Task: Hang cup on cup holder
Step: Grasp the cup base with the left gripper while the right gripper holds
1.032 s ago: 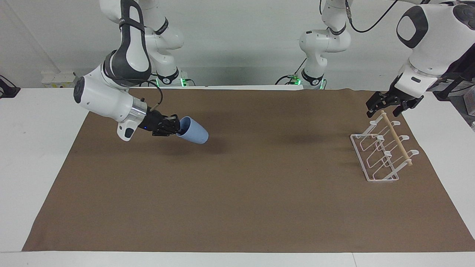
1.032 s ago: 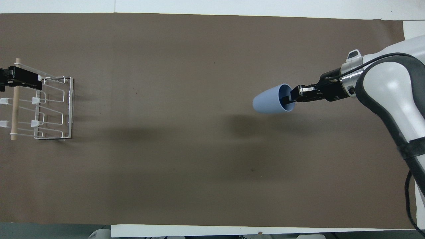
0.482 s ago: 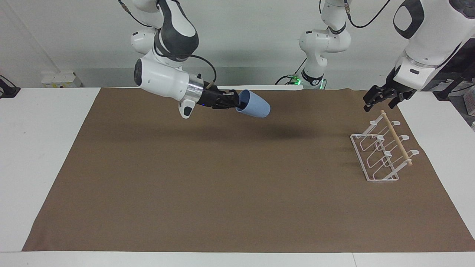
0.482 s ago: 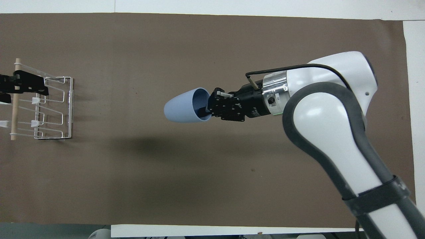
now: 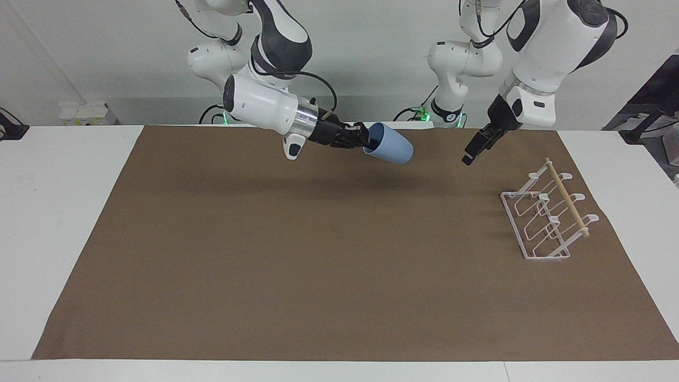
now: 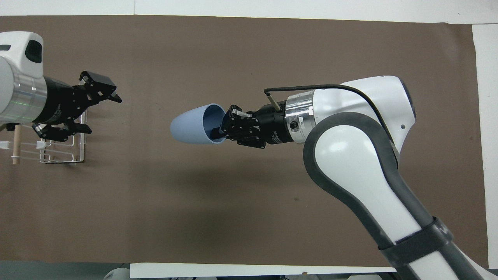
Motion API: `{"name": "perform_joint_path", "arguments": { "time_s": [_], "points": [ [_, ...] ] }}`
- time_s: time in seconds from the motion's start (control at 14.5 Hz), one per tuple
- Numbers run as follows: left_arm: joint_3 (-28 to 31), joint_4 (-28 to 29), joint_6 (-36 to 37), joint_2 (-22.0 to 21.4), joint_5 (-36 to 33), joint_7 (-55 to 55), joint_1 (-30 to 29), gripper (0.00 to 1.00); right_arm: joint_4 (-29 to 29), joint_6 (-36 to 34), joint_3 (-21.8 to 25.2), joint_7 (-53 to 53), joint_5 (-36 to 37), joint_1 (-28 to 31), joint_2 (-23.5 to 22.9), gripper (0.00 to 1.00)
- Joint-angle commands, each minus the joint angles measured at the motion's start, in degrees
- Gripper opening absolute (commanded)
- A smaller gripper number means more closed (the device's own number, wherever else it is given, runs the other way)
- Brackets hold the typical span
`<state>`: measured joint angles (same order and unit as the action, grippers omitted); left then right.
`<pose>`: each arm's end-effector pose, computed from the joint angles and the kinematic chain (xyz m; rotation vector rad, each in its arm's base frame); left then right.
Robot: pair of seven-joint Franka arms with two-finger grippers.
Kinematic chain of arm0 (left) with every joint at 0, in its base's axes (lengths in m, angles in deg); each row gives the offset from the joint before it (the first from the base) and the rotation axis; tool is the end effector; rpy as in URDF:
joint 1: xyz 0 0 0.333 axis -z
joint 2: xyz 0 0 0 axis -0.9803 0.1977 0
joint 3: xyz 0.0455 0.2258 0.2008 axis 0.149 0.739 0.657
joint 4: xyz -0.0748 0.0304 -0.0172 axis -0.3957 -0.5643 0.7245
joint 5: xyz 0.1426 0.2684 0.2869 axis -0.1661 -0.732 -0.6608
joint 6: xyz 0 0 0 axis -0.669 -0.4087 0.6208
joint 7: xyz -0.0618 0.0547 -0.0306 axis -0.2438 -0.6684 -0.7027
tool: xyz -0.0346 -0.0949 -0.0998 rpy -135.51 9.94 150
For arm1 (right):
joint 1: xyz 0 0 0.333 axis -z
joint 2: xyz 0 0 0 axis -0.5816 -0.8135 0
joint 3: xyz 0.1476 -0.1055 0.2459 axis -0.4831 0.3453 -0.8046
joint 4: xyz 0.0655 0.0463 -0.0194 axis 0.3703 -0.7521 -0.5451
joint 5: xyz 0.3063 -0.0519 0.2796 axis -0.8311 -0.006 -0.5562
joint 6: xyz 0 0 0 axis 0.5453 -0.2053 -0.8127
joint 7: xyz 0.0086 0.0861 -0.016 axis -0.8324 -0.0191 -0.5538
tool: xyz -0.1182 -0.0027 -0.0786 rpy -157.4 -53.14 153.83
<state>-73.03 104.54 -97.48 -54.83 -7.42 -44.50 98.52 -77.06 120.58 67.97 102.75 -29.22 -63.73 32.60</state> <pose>0.5321 -0.2078 0.5441 2.7155 1.0661 -0.0659 0.5335 0.3516 0.4610 -2.0949 0.4025 0.3251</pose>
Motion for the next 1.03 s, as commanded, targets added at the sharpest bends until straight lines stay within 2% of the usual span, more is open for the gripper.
{"name": "perform_joint_path", "arguments": {
  "time_s": [0.0, 0.28, 0.69, 0.96],
  "points": [
    [0.65, 3.23, -7.08, -0.26, 3.2, -13.91, 3.88, 1.0, -0.76, 0.07, -0.02, 0.37, -1.17, 0.13, 0.48, 0.0],
    [0.65, 3.42, -9.93, 0.71, 11.99, -24.4, 5.65, 1.0, -1.81, 0.25, -0.02, 0.37, -1.35, 0.05, 0.84, 0.0],
    [0.57, 5.87, -10.01, -0.51, 14.2, -36.77, 9.96, 1.0, -3.13, 0.86, -0.02, 0.37, -1.52, -0.39, 1.01, 0.0],
    [0.48, 8.77, -11.93, -1.66, 15.42, -38.47, 10.14, 1.0, -3.22, 3.76, -0.02, 0.37, -1.52, -1.27, 0.92, 0.0]
  ]
}}
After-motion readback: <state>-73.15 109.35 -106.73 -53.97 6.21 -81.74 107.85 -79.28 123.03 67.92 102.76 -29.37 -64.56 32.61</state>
